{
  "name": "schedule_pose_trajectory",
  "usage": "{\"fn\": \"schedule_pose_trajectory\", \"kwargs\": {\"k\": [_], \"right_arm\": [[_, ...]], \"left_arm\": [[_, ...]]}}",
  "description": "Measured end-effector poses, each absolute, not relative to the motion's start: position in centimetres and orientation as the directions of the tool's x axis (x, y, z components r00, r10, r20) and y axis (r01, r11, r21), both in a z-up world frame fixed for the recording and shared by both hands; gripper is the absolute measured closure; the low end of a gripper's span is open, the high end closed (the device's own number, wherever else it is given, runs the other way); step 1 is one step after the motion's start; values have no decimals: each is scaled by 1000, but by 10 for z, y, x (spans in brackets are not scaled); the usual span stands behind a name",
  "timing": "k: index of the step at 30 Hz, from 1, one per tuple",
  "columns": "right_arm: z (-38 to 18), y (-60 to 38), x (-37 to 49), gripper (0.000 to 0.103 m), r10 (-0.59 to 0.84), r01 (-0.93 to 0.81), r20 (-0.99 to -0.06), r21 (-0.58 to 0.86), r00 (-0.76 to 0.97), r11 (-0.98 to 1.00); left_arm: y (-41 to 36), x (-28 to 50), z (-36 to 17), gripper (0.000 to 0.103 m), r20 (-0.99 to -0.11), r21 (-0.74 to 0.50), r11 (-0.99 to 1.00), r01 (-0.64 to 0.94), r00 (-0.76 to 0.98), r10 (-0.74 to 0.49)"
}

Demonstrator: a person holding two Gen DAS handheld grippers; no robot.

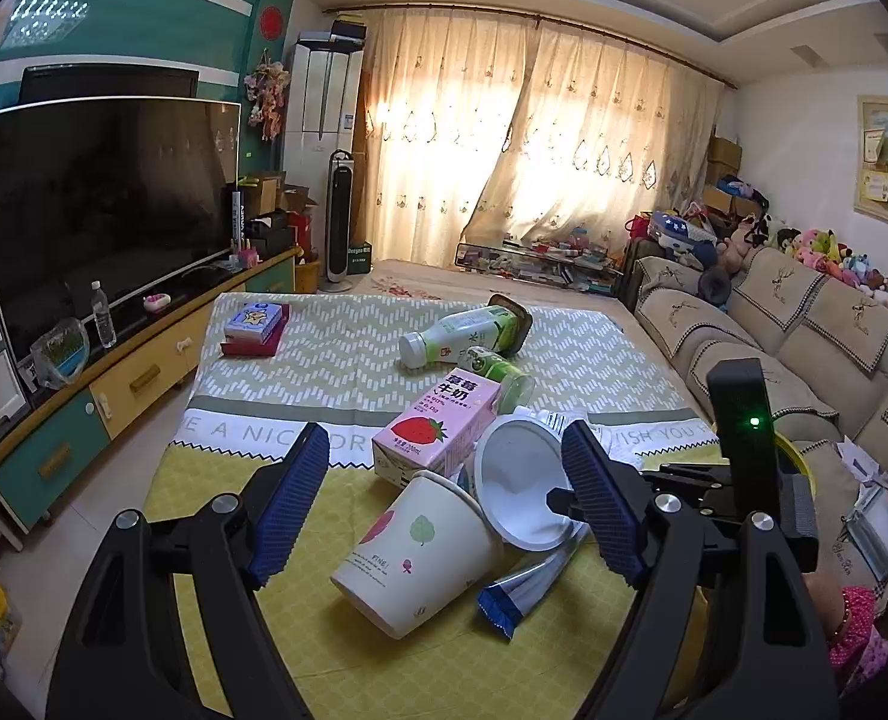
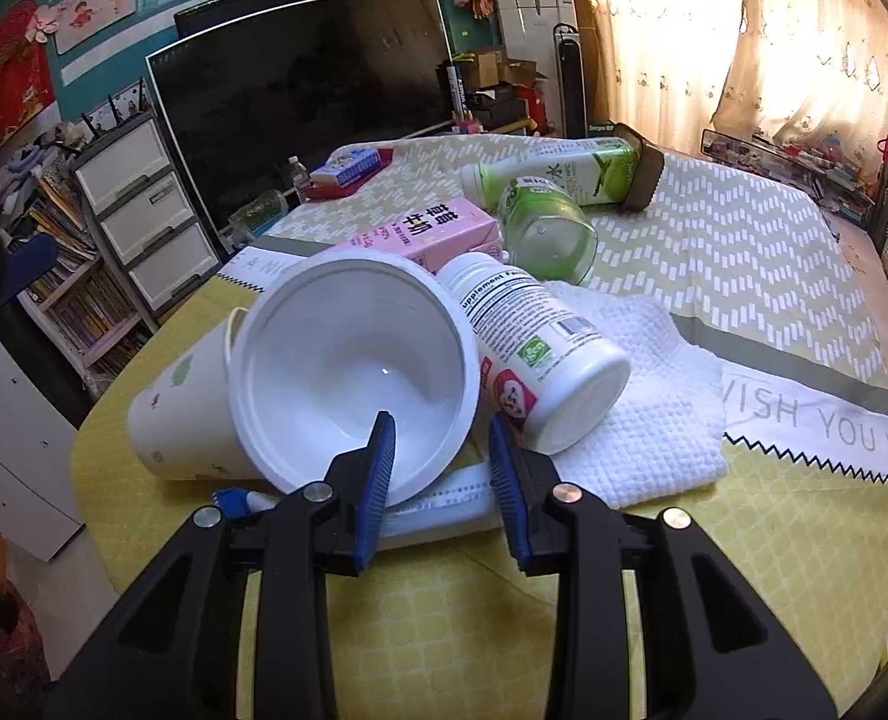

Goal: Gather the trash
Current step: 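Grasp the white plastic bowl rim with the right tool, then carry the bowl to the yellow bin and release it with the right tool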

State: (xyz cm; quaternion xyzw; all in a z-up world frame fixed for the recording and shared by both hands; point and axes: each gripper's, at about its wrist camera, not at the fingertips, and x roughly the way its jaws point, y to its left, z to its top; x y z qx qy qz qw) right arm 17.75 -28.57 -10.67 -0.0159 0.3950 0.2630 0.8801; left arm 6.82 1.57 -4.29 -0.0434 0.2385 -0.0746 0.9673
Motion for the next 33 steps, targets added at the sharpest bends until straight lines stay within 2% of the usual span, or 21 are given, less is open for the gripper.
{"fn": "schedule_pose_trajectory", "kwargs": {"k": [4,6,8,19,25,29,33], "right_arm": [[-108,-279,190,72,450,-475,-705,180,548,861],[-109,-277,196,88,457,-480,-707,187,540,857],[-111,-279,202,96,473,-482,-704,209,530,851],[-81,-309,180,98,527,-479,-614,261,588,838],[-62,-333,176,98,511,-438,-563,272,649,857],[-50,-368,173,98,467,-374,-529,280,708,884],[-42,-428,166,98,346,-232,-504,276,791,933]], "left_arm": [[15,70,-46,24,-459,-117,985,126,873,-166],[13,71,-47,23,-461,-118,985,128,871,-169],[13,71,-48,23,-463,-118,984,130,870,-170],[9,73,-49,23,-455,-110,984,141,873,-176],[0,72,-50,23,-456,-99,982,161,870,-189],[-7,70,-49,23,-446,-82,978,190,871,-206],[-18,67,-47,19,-435,-69,972,224,870,-231]]}}
